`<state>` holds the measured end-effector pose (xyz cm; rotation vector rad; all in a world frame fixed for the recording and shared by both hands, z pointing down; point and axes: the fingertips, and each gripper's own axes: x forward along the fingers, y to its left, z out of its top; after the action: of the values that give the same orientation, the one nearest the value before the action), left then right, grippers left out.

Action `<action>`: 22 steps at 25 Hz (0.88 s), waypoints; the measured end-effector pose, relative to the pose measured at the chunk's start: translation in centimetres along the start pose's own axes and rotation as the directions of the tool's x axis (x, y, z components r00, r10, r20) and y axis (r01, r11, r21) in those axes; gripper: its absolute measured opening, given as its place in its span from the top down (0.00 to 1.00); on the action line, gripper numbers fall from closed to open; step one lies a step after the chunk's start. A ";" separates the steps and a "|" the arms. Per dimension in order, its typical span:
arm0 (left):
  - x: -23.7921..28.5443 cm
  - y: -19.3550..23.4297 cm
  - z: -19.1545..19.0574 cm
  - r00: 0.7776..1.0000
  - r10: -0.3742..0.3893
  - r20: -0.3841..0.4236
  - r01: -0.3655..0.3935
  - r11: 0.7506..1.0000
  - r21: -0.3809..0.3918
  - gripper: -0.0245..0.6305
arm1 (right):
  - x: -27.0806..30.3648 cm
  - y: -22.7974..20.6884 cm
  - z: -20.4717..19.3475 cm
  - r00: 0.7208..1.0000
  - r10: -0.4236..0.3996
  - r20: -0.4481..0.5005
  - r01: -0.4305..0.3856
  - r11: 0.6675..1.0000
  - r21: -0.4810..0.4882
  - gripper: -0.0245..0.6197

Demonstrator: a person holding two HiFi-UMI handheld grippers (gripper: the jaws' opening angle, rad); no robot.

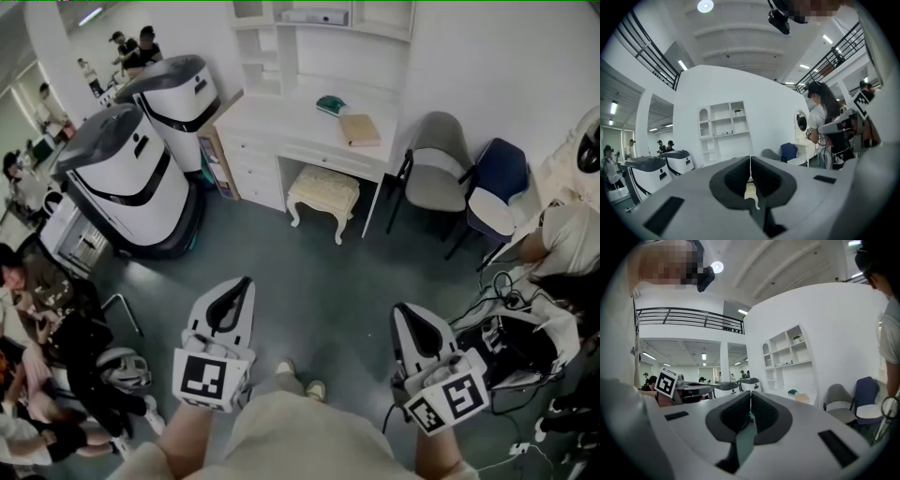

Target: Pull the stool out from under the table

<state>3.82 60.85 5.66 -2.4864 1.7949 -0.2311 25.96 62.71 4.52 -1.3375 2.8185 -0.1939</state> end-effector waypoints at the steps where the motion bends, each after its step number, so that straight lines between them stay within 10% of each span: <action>1: 0.0 0.2 0.2 1.000 0.015 0.021 -0.015 1.000 -0.010 0.93 | 0.0 -0.3 0.1 1.000 -0.015 0.016 0.015 1.000 0.005 0.93; 3: 0.1 0.6 0.4 0.997 0.041 0.059 -0.039 0.999 -0.032 0.92 | 0.1 -0.9 0.1 0.998 -0.042 0.036 0.042 0.999 0.012 0.68; 6: 0.3 1.0 0.0 0.996 0.044 0.081 -0.039 0.998 -0.051 0.74 | 0.4 -1.7 -0.5 0.997 -0.065 0.040 0.065 0.998 0.007 0.57; 22: 10.5 7.4 -4.6 0.999 0.021 0.046 -0.019 0.998 -0.056 0.66 | 11.6 -6.4 -4.7 0.994 -0.093 -0.049 0.094 0.996 0.011 0.53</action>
<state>-0.64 48.73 10.05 -2.4870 1.8317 -0.1222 23.23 50.23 10.35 -1.4830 2.7903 -0.2497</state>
